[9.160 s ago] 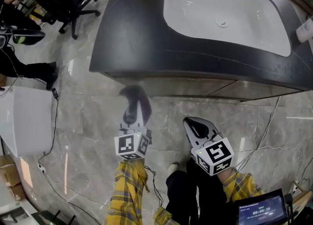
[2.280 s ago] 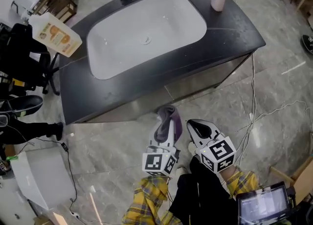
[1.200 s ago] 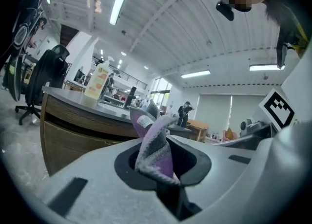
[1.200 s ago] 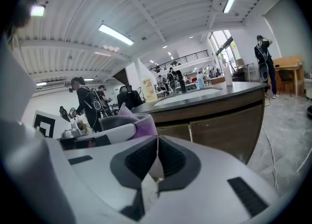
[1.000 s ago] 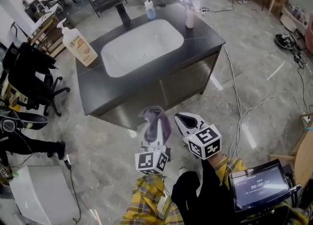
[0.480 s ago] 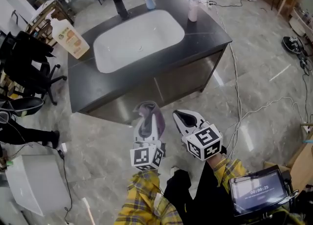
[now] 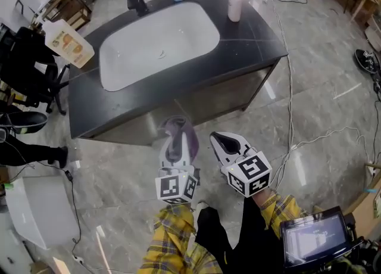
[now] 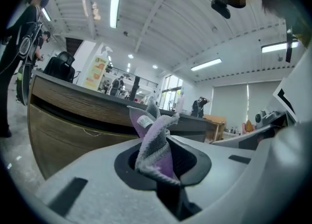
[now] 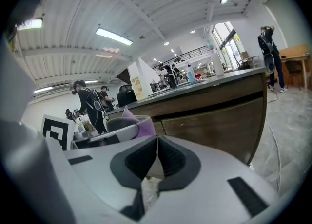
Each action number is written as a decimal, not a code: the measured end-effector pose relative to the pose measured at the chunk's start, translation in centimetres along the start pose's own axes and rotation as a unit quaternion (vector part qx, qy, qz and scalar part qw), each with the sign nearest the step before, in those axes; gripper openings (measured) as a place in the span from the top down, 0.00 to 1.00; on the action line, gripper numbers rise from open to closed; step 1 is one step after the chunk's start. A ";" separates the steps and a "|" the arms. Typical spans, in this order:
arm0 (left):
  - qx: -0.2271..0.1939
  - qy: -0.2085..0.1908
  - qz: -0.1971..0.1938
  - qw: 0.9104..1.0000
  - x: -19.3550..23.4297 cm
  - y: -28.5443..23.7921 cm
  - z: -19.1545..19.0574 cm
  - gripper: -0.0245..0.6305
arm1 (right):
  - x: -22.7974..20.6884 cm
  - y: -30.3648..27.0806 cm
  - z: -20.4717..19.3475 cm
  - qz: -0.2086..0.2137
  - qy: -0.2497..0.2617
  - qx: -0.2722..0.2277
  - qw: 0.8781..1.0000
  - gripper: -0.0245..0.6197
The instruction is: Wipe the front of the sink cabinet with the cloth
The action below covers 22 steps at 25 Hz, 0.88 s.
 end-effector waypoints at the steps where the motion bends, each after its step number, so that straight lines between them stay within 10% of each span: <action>1: 0.001 -0.001 0.004 1.000 0.0 -0.5 -0.2 0.89 | -0.5 -0.2 0.0 0.002 -0.002 0.002 1.000 0.95; 22: 0.017 -0.010 0.065 0.998 -1.5 -8.8 -3.1 0.89 | -10.7 -0.5 0.2 0.020 -0.025 0.021 0.999 0.95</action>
Point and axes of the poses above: the fingertips, and each gripper's own axes: y backward along the fingers, x to its left, z out of its top, the point moved 9 cm from there along y, backward along the fingers, and after that the axes turned 4 degrees about z, right-handed, at the moved point
